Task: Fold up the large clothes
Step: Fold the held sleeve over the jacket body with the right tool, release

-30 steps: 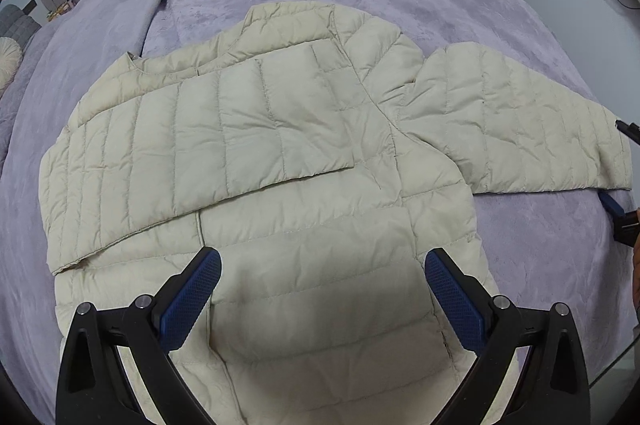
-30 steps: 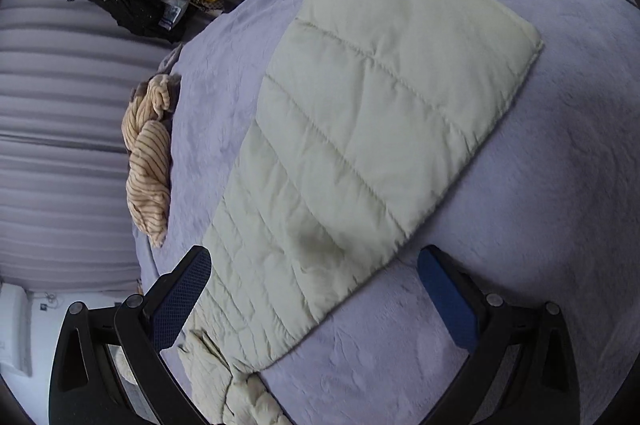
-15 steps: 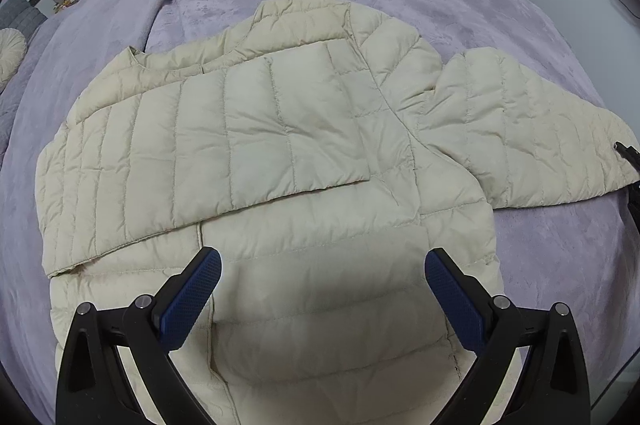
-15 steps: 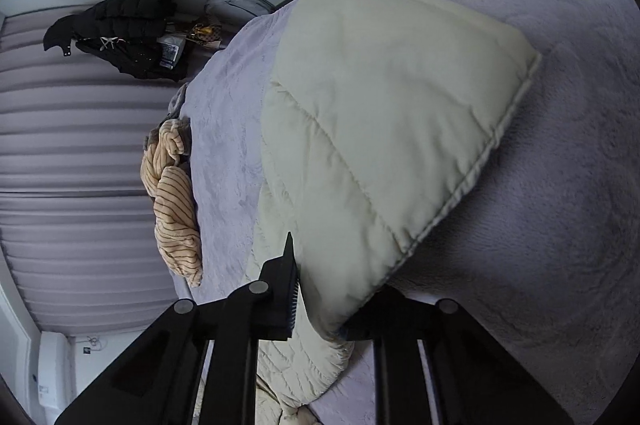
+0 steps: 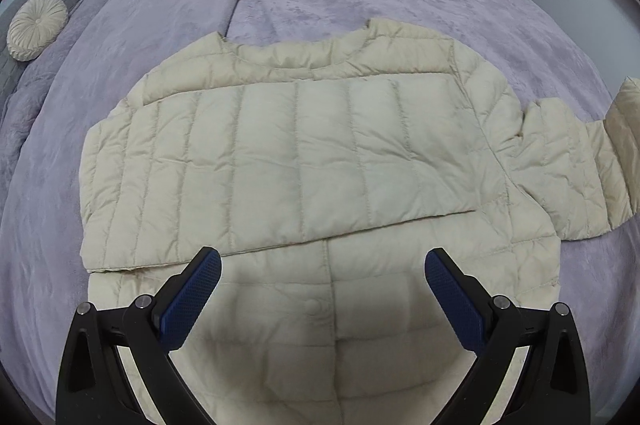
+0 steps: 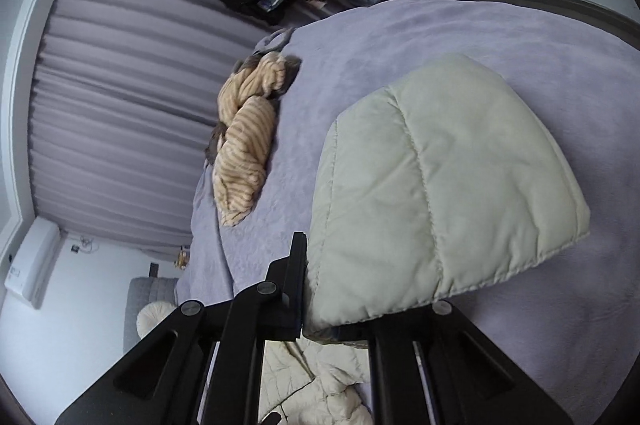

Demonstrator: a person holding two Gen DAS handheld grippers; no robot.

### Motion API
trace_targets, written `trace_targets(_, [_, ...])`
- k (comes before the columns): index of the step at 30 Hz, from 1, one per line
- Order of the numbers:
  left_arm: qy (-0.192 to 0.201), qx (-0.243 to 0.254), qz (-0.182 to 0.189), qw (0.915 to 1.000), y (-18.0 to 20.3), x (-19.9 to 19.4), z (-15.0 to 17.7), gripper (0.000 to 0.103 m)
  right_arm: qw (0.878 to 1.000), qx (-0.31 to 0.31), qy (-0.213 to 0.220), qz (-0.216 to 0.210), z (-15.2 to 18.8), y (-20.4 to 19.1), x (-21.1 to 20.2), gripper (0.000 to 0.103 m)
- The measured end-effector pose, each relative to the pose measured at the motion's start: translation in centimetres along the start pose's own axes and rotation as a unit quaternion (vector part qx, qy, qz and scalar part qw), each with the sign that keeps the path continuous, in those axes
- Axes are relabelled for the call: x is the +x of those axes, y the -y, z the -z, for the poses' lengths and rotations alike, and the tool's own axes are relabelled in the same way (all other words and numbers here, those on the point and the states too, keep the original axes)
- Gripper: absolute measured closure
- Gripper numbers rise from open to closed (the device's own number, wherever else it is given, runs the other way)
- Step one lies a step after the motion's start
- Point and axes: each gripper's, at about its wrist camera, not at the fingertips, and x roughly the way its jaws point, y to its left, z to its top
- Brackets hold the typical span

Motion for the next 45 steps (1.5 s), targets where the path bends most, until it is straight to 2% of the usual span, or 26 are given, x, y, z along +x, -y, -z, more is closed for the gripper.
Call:
trace_targets(4, [0.006,-0.020,-0.010,0.9997,-2.6,0.1,-0.1,0.001,0.996,-0.082,-0.034,-0.018,2.2,-5.8,2.9,0.092])
trace_targets(9, [0.014,-0.049,-0.022,0.9985,-6.2,-0.1,0.1,0.001,0.982,-0.164,-0.086,-0.045,6.5,-12.2,6.9,0.092])
trace_targets(15, [0.024,-0.084,-0.043,0.9952,-10.8,0.0,0.1,0.001,0.949,-0.266,-0.166,-0.030,14.4,-17.2,13.6,0.092])
trace_targets(19, [0.019,-0.102,-0.049,0.9934,-13.1,0.8,0.4,0.001,0.917,-0.322,-0.237,0.008,21.4,-17.0,18.4,0.092])
trace_targets(21, [0.012,-0.108,-0.045,0.9931,-13.8,1.3,0.6,0.001,0.909,-0.325,-0.261,0.028,23.7,-16.0,20.4,0.092])
trace_targets(24, [0.013,-0.107,-0.042,0.9933,-14.1,1.8,0.7,0.001,0.905,-0.310,-0.283,0.075,25.5,-13.9,22.8,0.087])
trace_targets(25, [0.012,-0.107,-0.039,0.9935,-14.2,1.8,0.7,0.001,0.905,-0.304,-0.286,0.087,25.7,-13.3,23.2,0.070])
trace_targets(26, [0.012,-0.108,-0.035,0.9934,-14.3,1.9,0.7,0.001,0.906,-0.297,-0.288,0.087,25.8,-13.0,23.2,0.040])
trace_targets(28, [0.013,-0.113,-0.027,0.9931,-14.6,2.0,0.7,0.001,0.909,-0.298,-0.282,0.080,25.7,-12.9,22.2,0.023])
trace_targets(30, [0.014,-0.116,-0.022,0.9929,-14.8,1.9,0.6,0.001,0.910,-0.302,-0.274,0.077,25.2,-13.2,20.9,0.023])
trace_targets(33, [0.018,-0.117,-0.015,0.9928,-15.2,1.6,0.4,0.001,0.920,-0.282,-0.259,0.079,23.9,-13.2,18.7,0.023])
trace_targets(37, [0.028,-0.112,-0.002,0.9933,-15.5,1.3,-0.1,0.001,0.945,-0.227,-0.220,0.082,21.5,-12.8,16.2,0.023])
trace_targets(39, [0.030,-0.114,0.012,0.9930,-15.6,1.3,-0.3,0.001,0.959,-0.178,-0.205,0.080,20.2,-11.7,16.0,0.025])
trace_targets(40, [0.031,-0.116,0.019,0.9925,-15.8,1.3,-0.4,0.001,0.964,-0.154,-0.205,0.076,19.8,-11.3,16.3,0.041])
trace_targets(41, [0.033,-0.118,0.025,0.9922,-15.9,1.2,-0.5,0.001,0.966,-0.134,-0.207,0.076,19.5,-10.9,17.0,0.074])
trace_targets(42, [0.036,-0.119,0.031,0.9918,-16.2,1.0,-0.6,0.001,0.967,-0.121,-0.212,0.076,19.4,-10.6,17.6,0.088])
trace_targets(43, [0.040,-0.120,0.038,0.9913,-16.5,0.9,-0.6,0.001,0.967,-0.116,-0.214,0.072,19.4,-10.8,18.3,0.095])
trace_targets(45, [0.046,-0.125,0.060,0.9893,-17.3,0.6,-0.7,0.001,0.966,-0.138,-0.210,0.058,19.8,-11.9,19.1,0.095])
